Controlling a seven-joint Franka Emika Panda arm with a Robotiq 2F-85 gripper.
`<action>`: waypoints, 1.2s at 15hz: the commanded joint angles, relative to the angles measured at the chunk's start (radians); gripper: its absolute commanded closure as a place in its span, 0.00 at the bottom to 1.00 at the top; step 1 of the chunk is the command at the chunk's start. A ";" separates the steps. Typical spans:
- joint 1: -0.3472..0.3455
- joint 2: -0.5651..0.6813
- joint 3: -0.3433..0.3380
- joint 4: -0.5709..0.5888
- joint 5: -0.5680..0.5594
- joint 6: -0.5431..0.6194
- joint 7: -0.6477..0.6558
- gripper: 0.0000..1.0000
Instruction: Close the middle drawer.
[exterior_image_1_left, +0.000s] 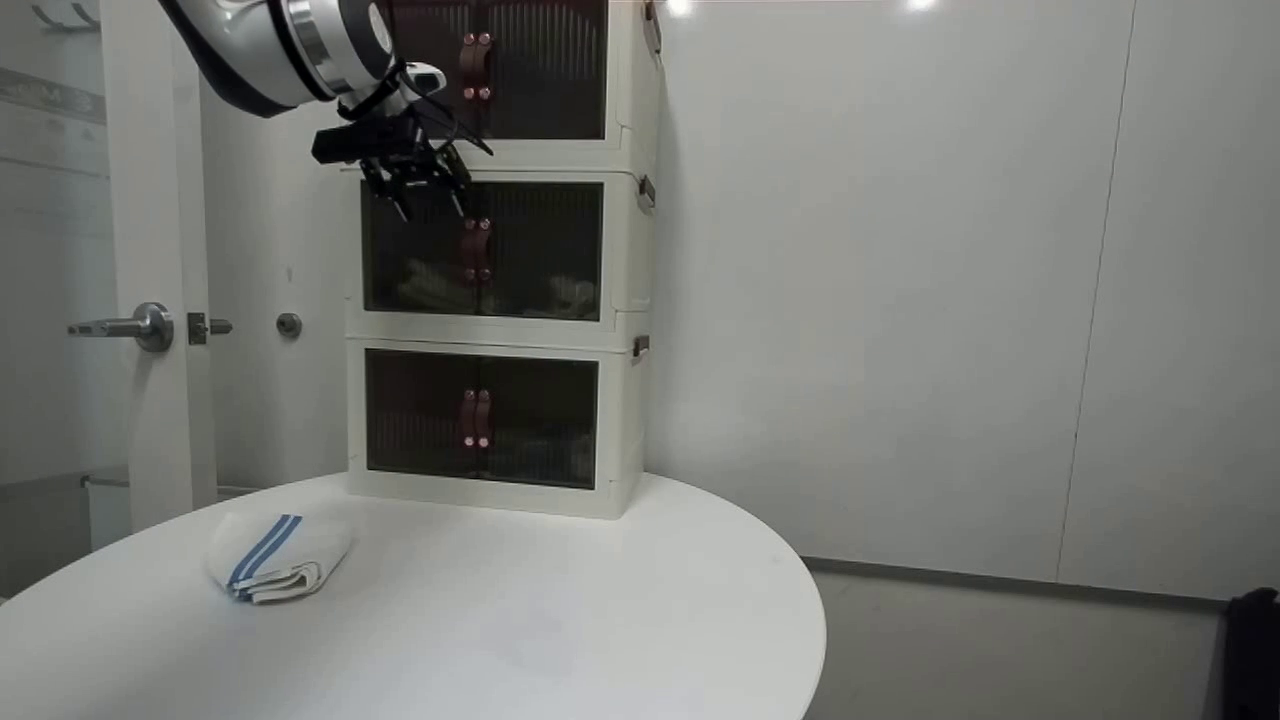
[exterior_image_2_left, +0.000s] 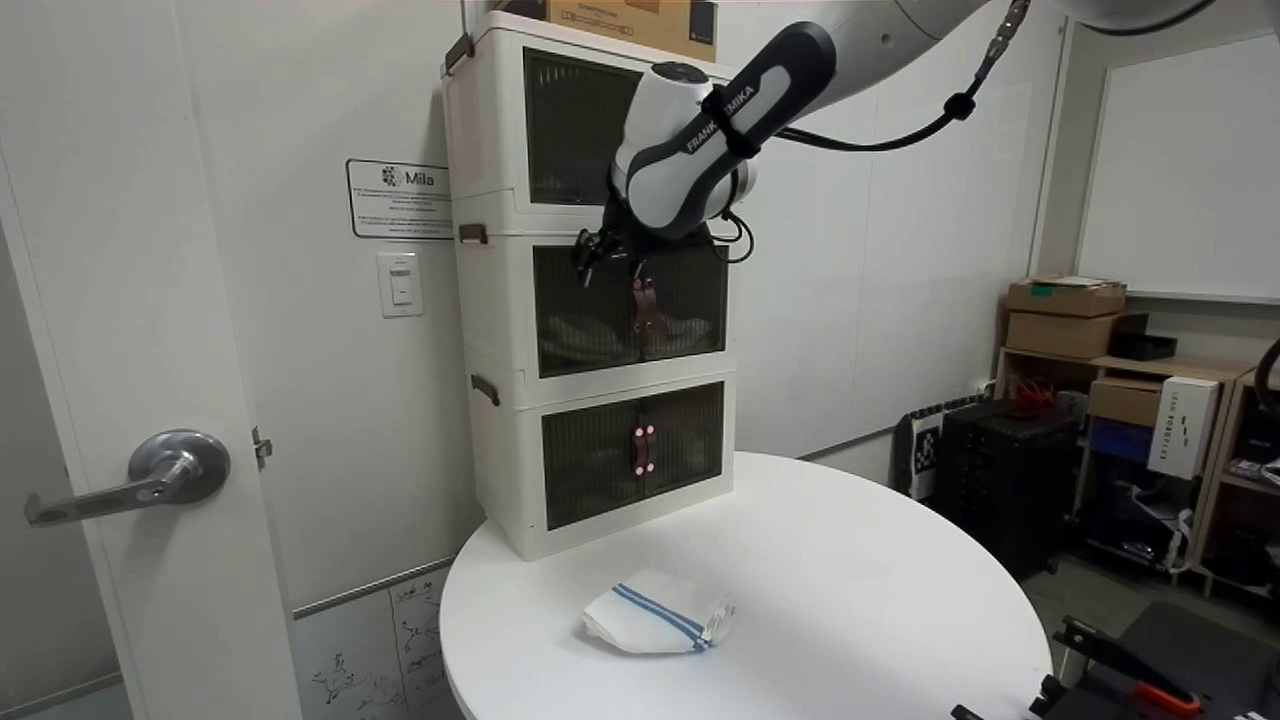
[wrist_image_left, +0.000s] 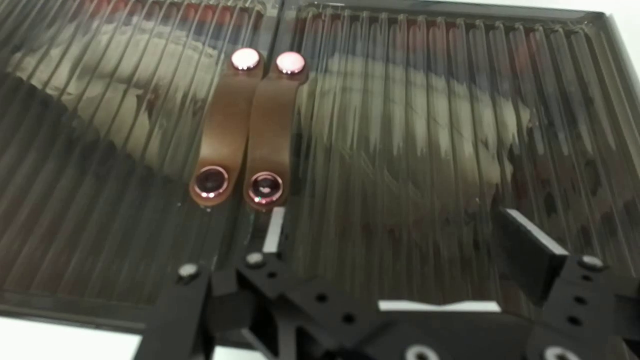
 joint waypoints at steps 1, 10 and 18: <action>-0.027 -0.036 0.041 -0.036 0.089 0.005 -0.091 0.00; -0.111 -0.420 0.185 -0.431 0.402 -0.283 -0.335 0.00; -0.139 -0.876 0.173 -0.834 0.320 -0.431 -0.215 0.00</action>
